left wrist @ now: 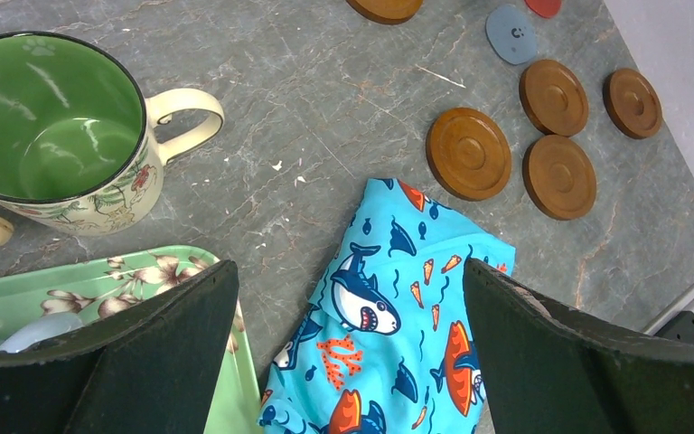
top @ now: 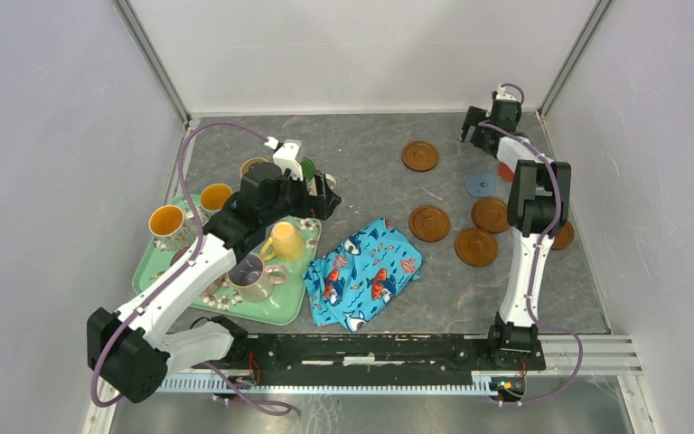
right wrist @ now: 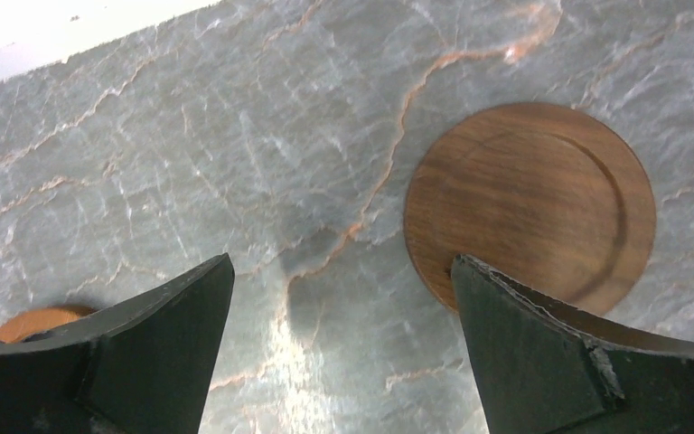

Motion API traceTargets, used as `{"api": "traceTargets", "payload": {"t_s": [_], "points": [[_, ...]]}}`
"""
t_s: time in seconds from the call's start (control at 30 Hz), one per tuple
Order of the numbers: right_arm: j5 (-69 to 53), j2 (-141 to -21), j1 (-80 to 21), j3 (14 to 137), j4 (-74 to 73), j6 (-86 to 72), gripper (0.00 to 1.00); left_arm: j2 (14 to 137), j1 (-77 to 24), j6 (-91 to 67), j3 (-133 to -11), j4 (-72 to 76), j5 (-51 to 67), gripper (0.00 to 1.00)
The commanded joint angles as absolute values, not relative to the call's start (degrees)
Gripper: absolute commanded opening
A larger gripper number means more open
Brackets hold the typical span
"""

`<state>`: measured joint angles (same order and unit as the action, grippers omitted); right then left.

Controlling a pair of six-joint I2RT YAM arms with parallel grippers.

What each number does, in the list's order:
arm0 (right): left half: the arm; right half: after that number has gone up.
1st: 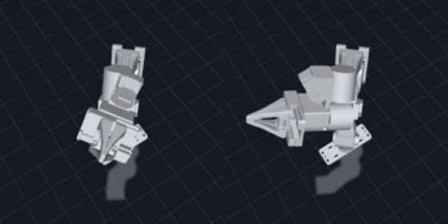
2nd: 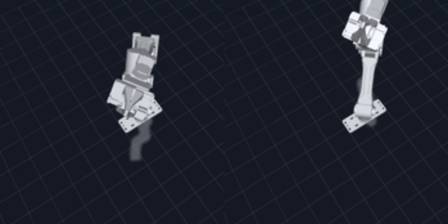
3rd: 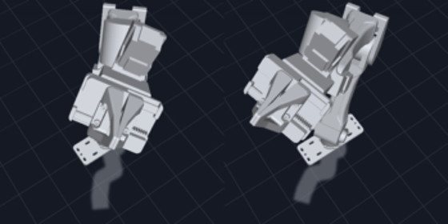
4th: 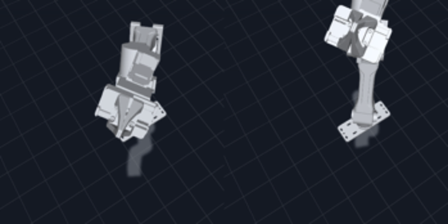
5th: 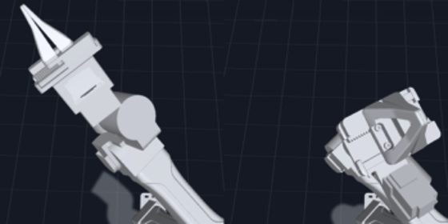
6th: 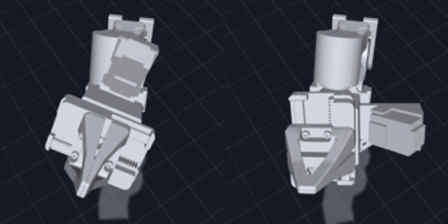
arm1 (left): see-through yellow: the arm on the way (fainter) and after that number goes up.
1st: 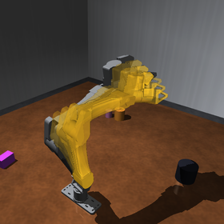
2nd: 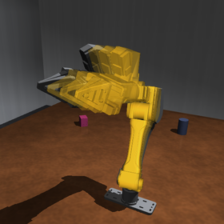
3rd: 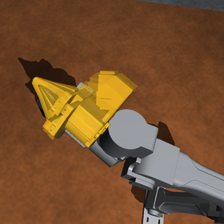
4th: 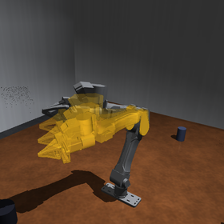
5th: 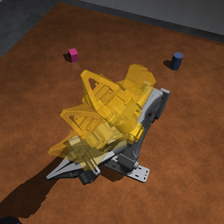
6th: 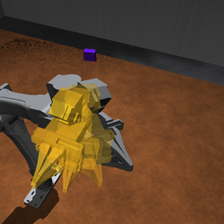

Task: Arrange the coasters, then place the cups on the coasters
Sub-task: Move the coaster to the center of the board.

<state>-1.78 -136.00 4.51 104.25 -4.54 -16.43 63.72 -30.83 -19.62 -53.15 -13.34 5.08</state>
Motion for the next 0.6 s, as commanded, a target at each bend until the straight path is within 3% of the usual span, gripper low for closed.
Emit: {"api": "traceTargets", "payload": {"t_s": [0.0,0.57], "points": [[-4.38,-132.28,3.32,98.23,-7.38,-18.77,0.98,63.98,-30.5,-14.9,-53.44,-12.04,5.82,1.0],[-4.17,-128.84,-3.11,93.11,-9.77,-18.56,0.98,63.54,-30.5,-14.89,-53.61,-12.42,5.38,1.0]]}}
